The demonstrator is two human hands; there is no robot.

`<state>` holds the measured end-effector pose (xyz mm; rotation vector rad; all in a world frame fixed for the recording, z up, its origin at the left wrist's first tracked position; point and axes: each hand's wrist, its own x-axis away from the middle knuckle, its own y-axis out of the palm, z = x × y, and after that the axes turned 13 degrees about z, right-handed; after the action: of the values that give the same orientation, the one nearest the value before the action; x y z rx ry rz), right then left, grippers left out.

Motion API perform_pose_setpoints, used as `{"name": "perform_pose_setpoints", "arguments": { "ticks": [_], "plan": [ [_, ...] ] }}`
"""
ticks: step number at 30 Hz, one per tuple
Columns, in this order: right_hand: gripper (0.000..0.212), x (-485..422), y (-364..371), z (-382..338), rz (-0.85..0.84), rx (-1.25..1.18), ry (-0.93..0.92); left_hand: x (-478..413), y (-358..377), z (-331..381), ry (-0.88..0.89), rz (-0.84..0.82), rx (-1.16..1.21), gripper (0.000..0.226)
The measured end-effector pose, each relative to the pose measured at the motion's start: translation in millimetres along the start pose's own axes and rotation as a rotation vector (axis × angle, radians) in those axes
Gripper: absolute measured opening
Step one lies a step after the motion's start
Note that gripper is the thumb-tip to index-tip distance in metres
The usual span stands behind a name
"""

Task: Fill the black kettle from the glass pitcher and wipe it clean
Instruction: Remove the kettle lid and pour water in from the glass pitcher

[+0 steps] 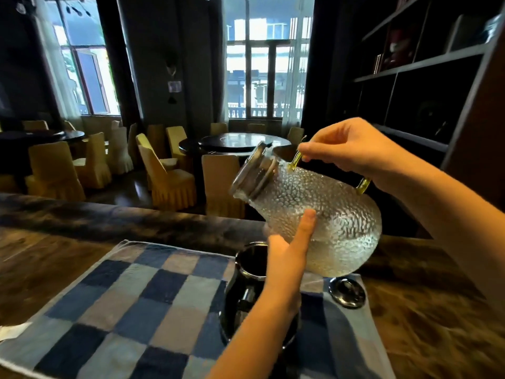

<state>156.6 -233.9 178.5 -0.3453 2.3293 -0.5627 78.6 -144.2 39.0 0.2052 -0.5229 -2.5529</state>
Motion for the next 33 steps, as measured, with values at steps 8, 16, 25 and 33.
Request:
{"name": "perform_pose_setpoints", "arguments": {
  "ticks": [8,16,25,33],
  "plan": [
    [0.027,2.9,-2.6,21.0,-0.101,0.236,-0.055,15.0,28.6,-44.5,-0.186,0.097,0.082,0.152],
    [0.033,-1.1,12.0,25.2,-0.208,0.49,-0.14,19.7,35.9,-58.5,-0.257,0.106,0.272,0.136],
    [0.037,-3.1,21.5,19.1,-0.224,0.684,-0.239,17.6,35.4,-66.3,-0.33,0.128,0.3,0.108],
    [0.038,1.1,32.9,12.5,-0.162,0.81,-0.343,20.6,37.6,-65.0,-0.35,0.128,0.35,0.08]
  ]
}}
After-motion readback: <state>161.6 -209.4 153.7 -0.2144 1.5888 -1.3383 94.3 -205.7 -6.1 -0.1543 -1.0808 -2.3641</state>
